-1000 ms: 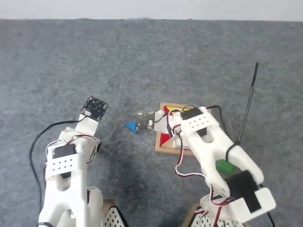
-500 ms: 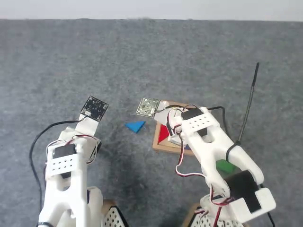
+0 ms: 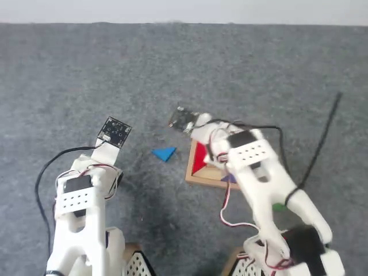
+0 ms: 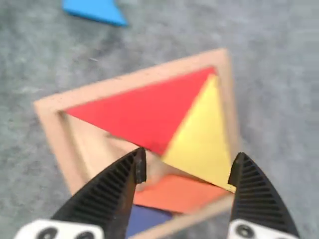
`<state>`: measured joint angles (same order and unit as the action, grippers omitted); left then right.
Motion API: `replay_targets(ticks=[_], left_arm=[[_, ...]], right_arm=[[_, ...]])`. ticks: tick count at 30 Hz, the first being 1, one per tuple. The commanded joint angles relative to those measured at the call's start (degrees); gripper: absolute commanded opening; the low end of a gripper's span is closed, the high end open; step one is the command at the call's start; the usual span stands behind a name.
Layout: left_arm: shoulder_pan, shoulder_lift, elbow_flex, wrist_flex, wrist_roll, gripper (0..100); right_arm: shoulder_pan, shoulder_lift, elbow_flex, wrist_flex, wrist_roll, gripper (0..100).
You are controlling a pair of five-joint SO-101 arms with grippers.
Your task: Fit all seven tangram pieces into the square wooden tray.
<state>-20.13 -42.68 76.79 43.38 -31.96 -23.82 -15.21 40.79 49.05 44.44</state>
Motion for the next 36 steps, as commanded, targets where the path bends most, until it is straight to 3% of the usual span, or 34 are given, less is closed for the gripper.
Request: replay_targets(ticks=[1, 8, 13, 20, 28, 36], left_arm=[[0.00, -0.35, -0.48, 0.09, -0.53, 18], [0.00, -0.35, -0.48, 0.09, -0.53, 18], [0.00, -0.35, -0.48, 0.09, -0.53, 18], [0.00, -0.35, -0.48, 0.09, -0.53, 18], [0.00, -0.35, -0.48, 0.09, -0.53, 18], [0.00, -0.35, -0.48, 0.09, -0.53, 18]], right_arm=[[3.91, -3.38, 0.00, 0.31, 1.32, 26.1], [3.21, 6.99, 2.37, -5.85, 1.14, 6.0], [2.59, 9.36, 2.29, -3.82, 1.05, 5.4], [-5.32, 3.65, 2.46, 4.79, -2.73, 5.5], [-11.74, 4.09, 2.02, 5.67, -6.51, 5.5], [-0.66, -3.82, -8.53, 16.57, -6.15, 5.5]])
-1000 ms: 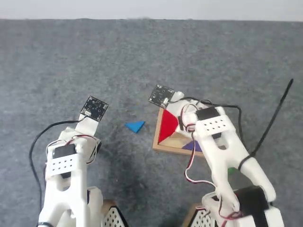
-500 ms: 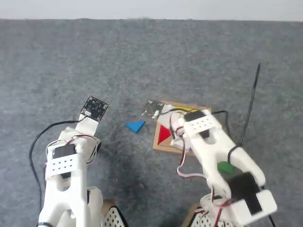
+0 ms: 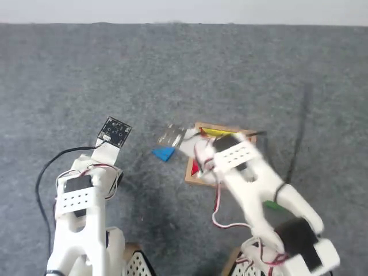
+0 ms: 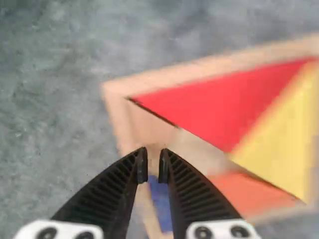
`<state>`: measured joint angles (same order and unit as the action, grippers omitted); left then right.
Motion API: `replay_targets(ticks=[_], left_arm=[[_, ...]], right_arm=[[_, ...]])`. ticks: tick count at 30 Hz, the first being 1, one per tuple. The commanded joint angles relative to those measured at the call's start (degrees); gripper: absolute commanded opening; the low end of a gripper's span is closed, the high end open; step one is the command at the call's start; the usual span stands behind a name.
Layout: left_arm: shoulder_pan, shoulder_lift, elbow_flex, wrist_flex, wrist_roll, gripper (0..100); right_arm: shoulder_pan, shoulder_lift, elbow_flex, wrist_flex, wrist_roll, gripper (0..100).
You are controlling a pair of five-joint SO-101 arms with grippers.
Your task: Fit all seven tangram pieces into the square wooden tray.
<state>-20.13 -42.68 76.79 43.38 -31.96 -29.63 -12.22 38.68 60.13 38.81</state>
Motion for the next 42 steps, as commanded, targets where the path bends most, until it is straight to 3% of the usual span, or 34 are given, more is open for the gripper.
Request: replay_targets(ticks=[1, 4, 11, 15, 20, 25, 33, 42], left_arm=[[-0.09, -0.35, -0.48, 0.09, -0.53, 18], [-0.09, -0.35, -0.48, 0.09, -0.53, 18], [-0.09, -0.35, -0.48, 0.09, -0.53, 18], [0.00, -0.35, -0.48, 0.00, -0.53, 18], [0.00, -0.35, -0.48, 0.00, -0.53, 18], [0.00, -0.35, -0.40, 0.00, -0.53, 18], [0.18, -0.35, -0.40, -0.18, -0.44, 18], [0.44, -0.35, -0.66, -0.26, -0.26, 18]], right_arm=[[6.99, -8.92, -7.47, 7.78, 0.18, 5.6], [12.26, -15.16, -7.47, 13.32, 4.13, 7.2], [28.09, -21.93, 1.85, 16.31, 6.86, 25.5], [37.76, -16.66, 3.96, 13.76, 7.03, 25.9], [44.26, -8.40, 4.31, 13.41, 7.12, 25.9], [47.43, -7.16, 8.70, 12.44, 18.90, 25.8], [47.08, -7.16, 16.00, 2.07, 19.16, 25.6], [40.92, -9.36, 19.60, 1.80, 21.19, 25.5]])
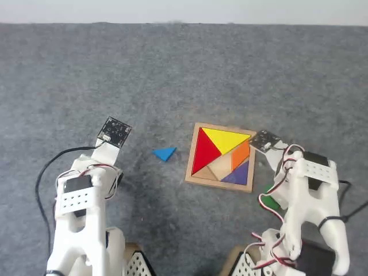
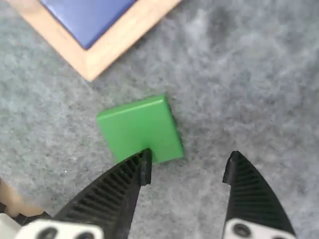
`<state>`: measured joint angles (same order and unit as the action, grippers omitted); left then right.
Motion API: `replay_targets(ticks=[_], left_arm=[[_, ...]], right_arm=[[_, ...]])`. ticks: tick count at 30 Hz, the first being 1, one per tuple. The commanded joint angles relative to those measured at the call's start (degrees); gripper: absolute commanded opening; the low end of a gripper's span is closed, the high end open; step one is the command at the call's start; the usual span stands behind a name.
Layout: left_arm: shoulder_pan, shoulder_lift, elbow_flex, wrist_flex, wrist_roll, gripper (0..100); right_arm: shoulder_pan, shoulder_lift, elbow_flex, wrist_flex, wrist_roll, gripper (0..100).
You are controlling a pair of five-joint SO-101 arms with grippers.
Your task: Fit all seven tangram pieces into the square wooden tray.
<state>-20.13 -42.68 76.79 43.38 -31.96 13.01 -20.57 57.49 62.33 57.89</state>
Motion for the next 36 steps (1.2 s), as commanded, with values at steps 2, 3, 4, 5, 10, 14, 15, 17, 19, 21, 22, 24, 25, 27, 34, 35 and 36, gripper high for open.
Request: replay_targets(ticks=[2, 3, 4, 5, 10, 14, 15, 17, 19, 21, 22, 24, 25, 27, 34, 35, 36], left_arm=[[0.44, -0.35, -0.66, -0.26, -0.26, 18], [0.44, -0.35, -0.66, -0.26, -0.26, 18], [0.53, -0.35, -0.66, -0.26, -0.26, 18], [0.53, -0.35, -0.66, -0.26, -0.26, 18], [0.53, -0.35, -0.66, -0.26, -0.26, 18], [0.53, -0.35, -0.66, -0.26, -0.26, 18], [0.53, -0.35, -0.57, -0.26, -0.26, 18], [0.53, -0.35, -0.57, -0.26, -0.26, 18], [0.53, -0.35, -0.57, -0.26, -0.26, 18], [0.53, -0.35, -0.57, -0.26, -0.26, 18], [0.53, -0.35, -0.57, -0.26, -0.26, 18], [0.53, -0.35, -0.48, -0.26, -0.26, 18], [0.53, -0.35, -0.48, -0.26, -0.26, 18], [0.53, -0.35, -0.48, -0.26, -0.26, 18], [0.53, -0.35, -0.48, -0.26, -0.26, 18], [0.53, -0.35, -0.48, -0.26, -0.26, 18], [0.53, -0.35, -0.48, -0.26, -0.26, 18]], right_arm=[[-2.33, -2.86, 0.79, 1.01, 2.20, 25.5], [-2.51, -4.26, 0.79, 1.45, 2.20, 25.5], [-2.59, -6.02, 0.70, 1.89, 2.20, 25.5], [-2.59, -8.04, 0.70, 2.59, 2.29, 25.5], [-6.46, -17.98, 0.88, 12.09, 2.64, 25.5], [-12.79, -21.32, 4.04, 15.96, 2.64, 25.5], [-13.85, -21.14, 5.36, 15.69, 2.64, 25.5], [-14.20, -19.65, 7.12, 13.41, 2.64, 25.7], [-12.97, -16.84, 7.47, 11.30, 2.64, 25.8], [-11.47, -13.05, 7.38, 8.31, 2.99, 25.8], [-10.77, -10.95, 7.38, 6.46, 4.31, 25.8], [-9.01, -7.52, 7.38, 3.38, 7.12, 25.8], [-8.57, -6.37, 7.38, 2.33, 8.00, 25.8], [-8.31, -6.02, 7.38, 1.63, 9.49, 25.8], [-7.08, -9.19, 7.12, -0.22, 14.95, 25.6], [-6.90, -9.27, 7.12, -0.75, 14.95, 25.5], [-6.64, -9.19, 7.12, -1.19, 14.95, 25.4]])
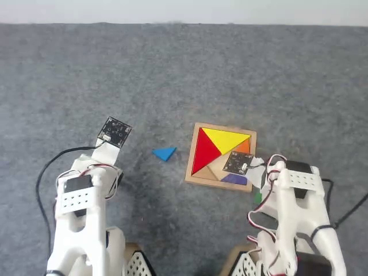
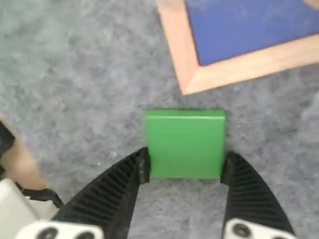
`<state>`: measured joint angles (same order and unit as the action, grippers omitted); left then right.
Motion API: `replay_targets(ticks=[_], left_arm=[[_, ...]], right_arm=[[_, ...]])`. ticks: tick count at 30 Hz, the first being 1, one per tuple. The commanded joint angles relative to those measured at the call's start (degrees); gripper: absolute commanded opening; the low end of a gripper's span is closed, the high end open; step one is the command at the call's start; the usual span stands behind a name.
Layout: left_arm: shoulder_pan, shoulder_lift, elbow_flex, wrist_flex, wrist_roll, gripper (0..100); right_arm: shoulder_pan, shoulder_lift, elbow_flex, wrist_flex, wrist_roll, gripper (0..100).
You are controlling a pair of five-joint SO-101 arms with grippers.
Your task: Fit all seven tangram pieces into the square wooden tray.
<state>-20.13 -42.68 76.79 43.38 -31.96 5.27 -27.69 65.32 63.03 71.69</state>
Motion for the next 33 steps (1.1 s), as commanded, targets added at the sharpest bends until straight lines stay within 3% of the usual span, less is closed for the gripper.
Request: replay_targets(ticks=[1, 10, 17, 22, 29, 33], left_arm=[[0.53, -0.35, -0.48, -0.26, -0.26, 18], [0.53, -0.35, -0.48, -0.26, -0.26, 18], [0.53, -0.35, -0.48, -0.26, -0.26, 18], [0.53, -0.35, -0.48, -0.18, -0.35, 18], [0.44, -0.35, -0.40, 0.00, -0.35, 18], [0.35, -0.35, -0.40, 0.00, -0.35, 18]], right_arm=[[1.27, -1.89, -0.70, -2.33, 1.14, 24.4], [1.45, -3.56, -0.88, -2.42, 0.62, 13.9], [6.55, -12.79, -9.49, 10.51, -5.80, 12.3], [2.33, -15.08, -15.21, 16.48, -19.34, 12.6], [-17.01, -6.55, -22.68, 15.60, -47.30, 12.7], [-26.33, 4.88, -27.96, 11.91, -58.90, 12.7]])
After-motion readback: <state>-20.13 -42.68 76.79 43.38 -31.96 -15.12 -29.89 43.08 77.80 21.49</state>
